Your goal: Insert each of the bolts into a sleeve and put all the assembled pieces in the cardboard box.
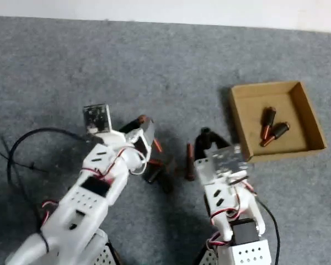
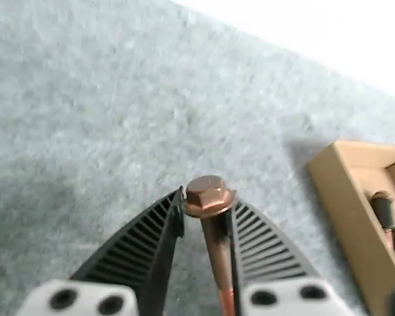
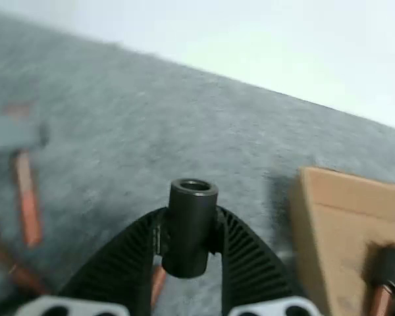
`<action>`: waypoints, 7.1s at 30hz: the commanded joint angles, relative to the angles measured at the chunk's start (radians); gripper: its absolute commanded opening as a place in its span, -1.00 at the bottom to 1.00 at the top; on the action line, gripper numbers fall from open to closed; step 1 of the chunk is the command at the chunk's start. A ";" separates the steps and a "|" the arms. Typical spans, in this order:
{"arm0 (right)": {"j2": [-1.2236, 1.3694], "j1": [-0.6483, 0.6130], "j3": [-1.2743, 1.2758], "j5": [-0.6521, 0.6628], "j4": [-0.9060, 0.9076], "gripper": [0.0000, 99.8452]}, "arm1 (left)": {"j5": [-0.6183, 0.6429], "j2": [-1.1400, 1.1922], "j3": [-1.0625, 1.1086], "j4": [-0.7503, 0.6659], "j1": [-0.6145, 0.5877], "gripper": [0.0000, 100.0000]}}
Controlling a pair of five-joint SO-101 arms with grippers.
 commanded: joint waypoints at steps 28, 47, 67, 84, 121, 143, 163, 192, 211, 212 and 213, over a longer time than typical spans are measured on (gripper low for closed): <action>-0.012 -0.274 0.093 0.284 0.065 -0.99 | 0.002 -0.816 0.295 0.063 0.140 -0.99; -0.018 -0.278 0.093 0.213 0.025 -0.99 | 0.006 -0.967 0.291 0.242 0.091 -0.99; -0.018 -0.320 0.094 0.213 -0.056 -0.99 | 0.005 -0.967 0.291 0.261 0.091 -0.99; -0.013 -0.328 0.094 0.215 -0.079 -0.99 | 0.000 -0.972 0.291 0.290 0.143 -0.99; -0.018 -0.329 0.094 0.212 -0.059 -0.99 | 0.008 -0.969 0.289 0.222 0.168 -0.99; -0.019 -0.312 0.093 0.181 -0.061 -0.99 | 0.002 -0.967 0.291 0.396 0.254 -0.99; -0.019 -0.269 0.093 0.184 -0.062 -0.99 | 0.005 -0.969 0.291 0.448 0.191 -0.51; -0.018 0.071 0.093 0.003 -0.160 -0.99 | -0.193 -0.967 0.291 0.387 -0.082 -0.99; -0.013 0.242 0.093 0.003 -0.094 -0.99 | -0.417 -0.967 0.291 0.535 -0.219 -0.99; -0.013 0.257 0.093 0.003 -0.094 -0.99 | -0.419 -0.967 0.291 0.542 -0.219 -0.99; -0.013 0.274 0.093 0.003 -0.094 -0.99 | -0.419 -0.967 0.291 0.542 -0.219 -0.99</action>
